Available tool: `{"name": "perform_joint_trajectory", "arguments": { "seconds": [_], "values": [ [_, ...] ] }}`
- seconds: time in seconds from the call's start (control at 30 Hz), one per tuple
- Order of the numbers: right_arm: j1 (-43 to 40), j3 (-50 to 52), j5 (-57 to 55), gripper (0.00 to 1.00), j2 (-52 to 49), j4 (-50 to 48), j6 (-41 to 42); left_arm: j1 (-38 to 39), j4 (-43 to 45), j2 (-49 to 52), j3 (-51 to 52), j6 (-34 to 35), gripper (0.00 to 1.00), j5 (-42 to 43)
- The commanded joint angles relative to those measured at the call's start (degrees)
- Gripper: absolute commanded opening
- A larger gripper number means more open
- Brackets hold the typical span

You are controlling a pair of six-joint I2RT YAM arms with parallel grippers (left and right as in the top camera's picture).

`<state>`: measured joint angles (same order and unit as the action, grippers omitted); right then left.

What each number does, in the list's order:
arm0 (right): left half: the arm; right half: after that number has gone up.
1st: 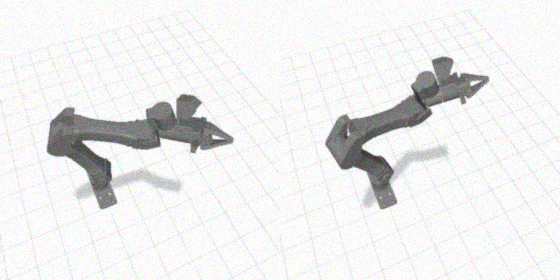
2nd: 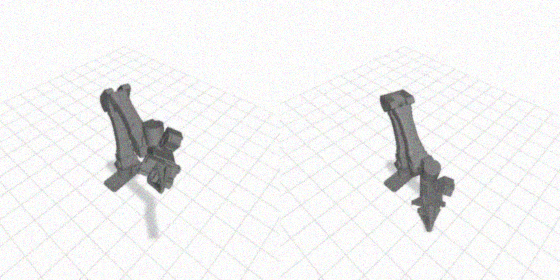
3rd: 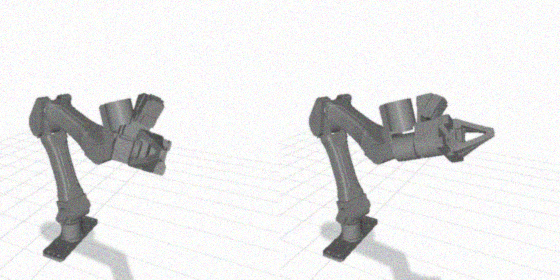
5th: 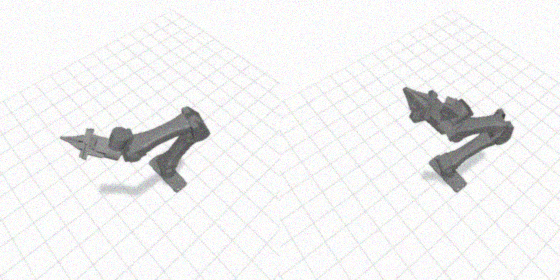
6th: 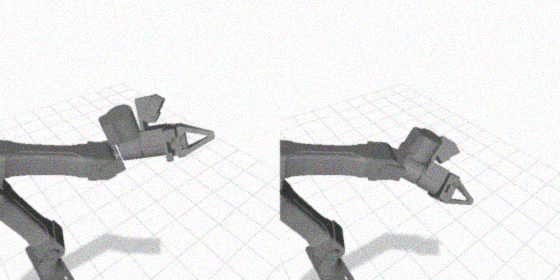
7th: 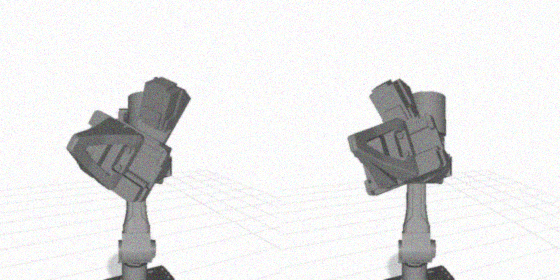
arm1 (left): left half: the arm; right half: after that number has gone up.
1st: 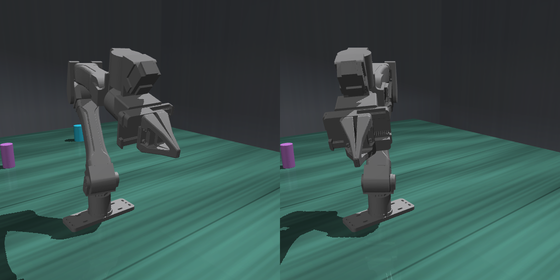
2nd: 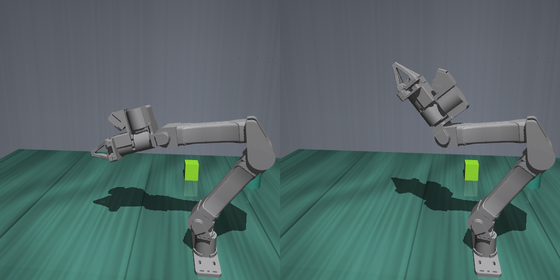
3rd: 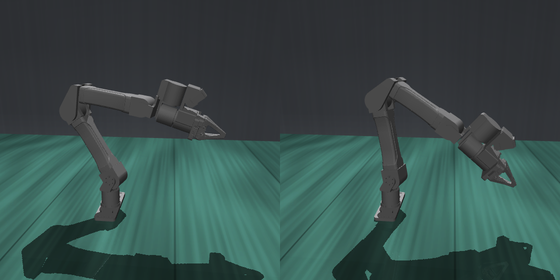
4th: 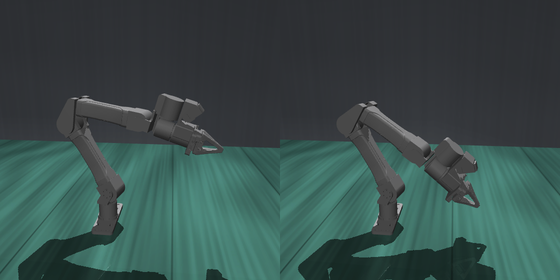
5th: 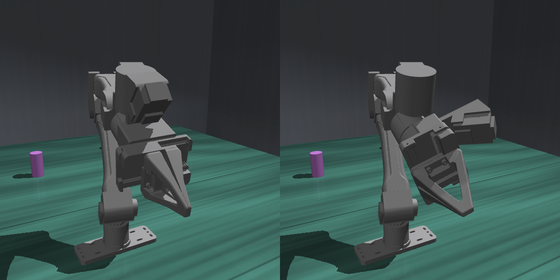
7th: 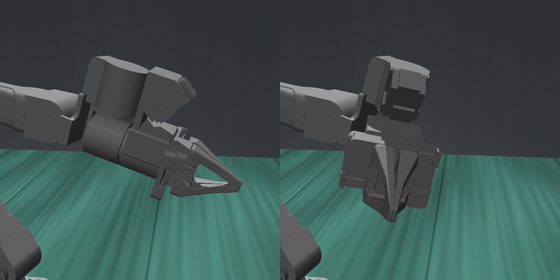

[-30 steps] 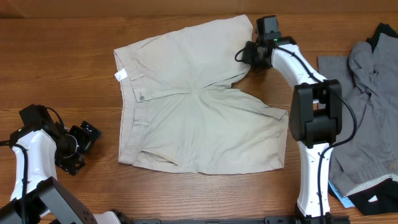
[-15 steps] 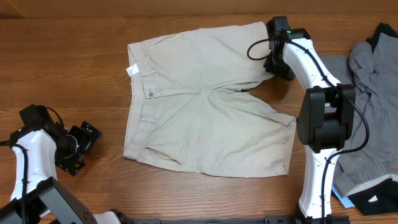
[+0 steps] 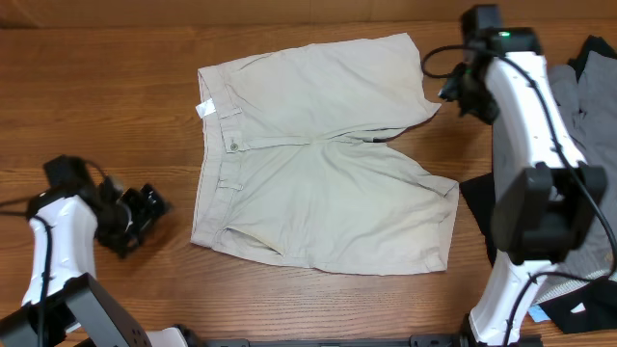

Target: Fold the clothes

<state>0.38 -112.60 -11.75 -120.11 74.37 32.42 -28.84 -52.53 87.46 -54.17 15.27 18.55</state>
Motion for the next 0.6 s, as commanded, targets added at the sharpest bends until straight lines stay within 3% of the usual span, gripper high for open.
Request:
{"name": "perform_joint_trajectory", "arguments": {
  "seconds": [0.0, 0.3, 0.43, 0.57],
  "values": [
    [-1.07, -1.16, 9.68, 0.71, 1.62, 2.12, -5.31, 6.16, 4.70, 0.17, -1.07, -8.68, 0.84, 10.69],
    [-0.07, -0.02, 13.22, 0.72, 1.60, 9.68, -10.21, 22.27, 23.19, 0.22, -1.07, -7.19, 0.90, 10.01],
    [0.26, 1.62, 13.25, 0.73, 1.60, 9.90, -10.21, 24.44, 29.99, 1.60, -1.09, -2.23, 0.91, 7.52],
    [0.26, 1.62, 13.20, 0.74, 1.60, 9.81, -10.43, 24.41, 35.10, 6.27, -1.09, -0.81, 0.84, 9.62]
  ]
}}
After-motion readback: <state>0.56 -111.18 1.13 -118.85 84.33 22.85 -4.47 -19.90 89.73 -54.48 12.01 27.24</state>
